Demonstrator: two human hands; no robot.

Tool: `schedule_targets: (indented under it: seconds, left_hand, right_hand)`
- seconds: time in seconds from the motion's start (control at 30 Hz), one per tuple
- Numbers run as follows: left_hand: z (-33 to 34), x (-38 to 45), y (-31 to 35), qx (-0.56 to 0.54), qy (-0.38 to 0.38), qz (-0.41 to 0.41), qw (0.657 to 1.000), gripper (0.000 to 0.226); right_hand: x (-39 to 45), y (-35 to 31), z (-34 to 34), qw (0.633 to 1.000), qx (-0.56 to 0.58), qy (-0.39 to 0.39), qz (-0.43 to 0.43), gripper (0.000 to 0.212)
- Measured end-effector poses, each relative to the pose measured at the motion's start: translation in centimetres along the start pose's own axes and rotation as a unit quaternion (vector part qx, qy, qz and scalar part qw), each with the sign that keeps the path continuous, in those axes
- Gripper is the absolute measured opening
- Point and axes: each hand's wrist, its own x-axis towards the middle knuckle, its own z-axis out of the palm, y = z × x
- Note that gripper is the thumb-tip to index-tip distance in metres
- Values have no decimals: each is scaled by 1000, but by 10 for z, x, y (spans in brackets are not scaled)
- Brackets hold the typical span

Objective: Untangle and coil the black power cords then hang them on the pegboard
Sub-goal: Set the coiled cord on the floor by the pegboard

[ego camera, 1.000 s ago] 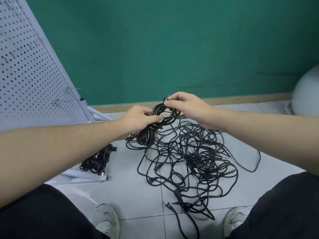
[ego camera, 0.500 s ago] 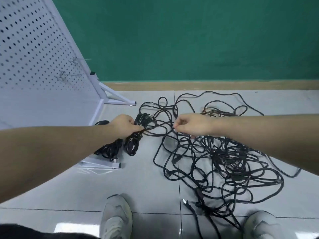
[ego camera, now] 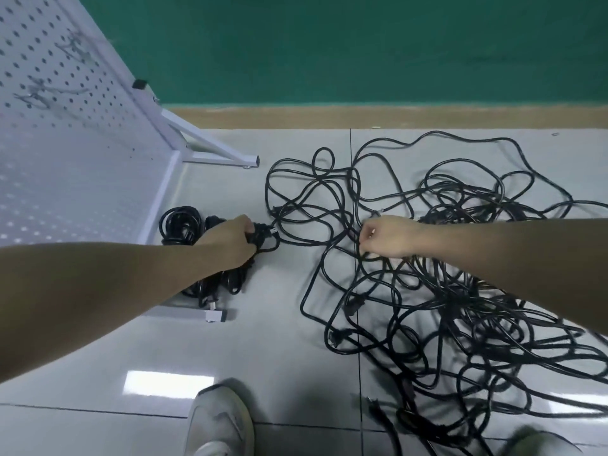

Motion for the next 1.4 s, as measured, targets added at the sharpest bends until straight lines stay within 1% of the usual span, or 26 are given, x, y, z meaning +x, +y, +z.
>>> schedule_targets:
  seconds: [0.07,0.13,0.2,0.27,0.3,0.4,0.43,0.53,0.6,0.67,0.77,0.83,0.9,0.97,1.07,1.2,1.3,1.33,1.4]
  left_hand:
    - [3,1,10,-5,2,43,999,34]
    - [8,1,24,-18,-4,77,997,35]
    - [15,3,40,-17,-19,112,993,37]
    - [23,4,56,-5,-35,157,987,36]
    - [26,4,64,-4,-40,174,984,36]
    - [33,5,83,-18,-51,212,976,34]
    - [34,6,88,-24,-60,226,972,34]
    - [36,10,95,-32,-60,283,957,34]
    - [34,11,98,-21,-42,306,951,34]
    - [31,12,100,-9,-23,321,947,37]
    - [23,9,105,39,6,352,935,47]
    - [18,3,111,104,15,392,914,51]
    - [10,-6,118,115,43,428,895,49]
    - [1,-16,125,112,66,446,885,48]
    - [-11,-32,139,115,65,444,886,46]
    - [-27,-65,162,111,57,432,893,30]
    - [-41,-92,167,138,46,403,903,27]
    - [-45,-100,168,146,50,408,900,28]
    - [-55,-117,171,162,74,442,879,28]
  right_hand:
    - [9,5,0,1000,-1,-1,14,29]
    - [18,10,4,999,-28,-14,39,43]
    - [25,14,14,995,-64,-50,55,61]
    - [30,16,25,991,-83,-83,58,70]
    - [32,17,30,991,-85,-85,56,68]
    - [37,19,42,994,-68,-73,55,39]
    - [38,19,43,994,-53,-73,58,33]
    - [33,19,39,997,-37,-65,32,23]
    - [22,18,33,996,-77,-37,-4,29]
    - [7,17,27,993,-108,-3,-38,30]
    - [-19,20,15,994,-79,3,-78,23]
    - [-35,23,4,993,-66,9,-101,22]
    - [-50,27,-5,991,-61,31,-117,18]
    - [-66,30,-15,990,-44,68,-119,17]
    - [-89,30,-26,986,-6,115,-117,14]
    - [-119,22,-32,980,-54,147,-122,20]
    - [-143,21,-38,983,-52,135,-114,19]
    - [-152,21,-40,984,-50,124,-115,21]
    - [-170,19,-46,987,-52,101,-113,23]
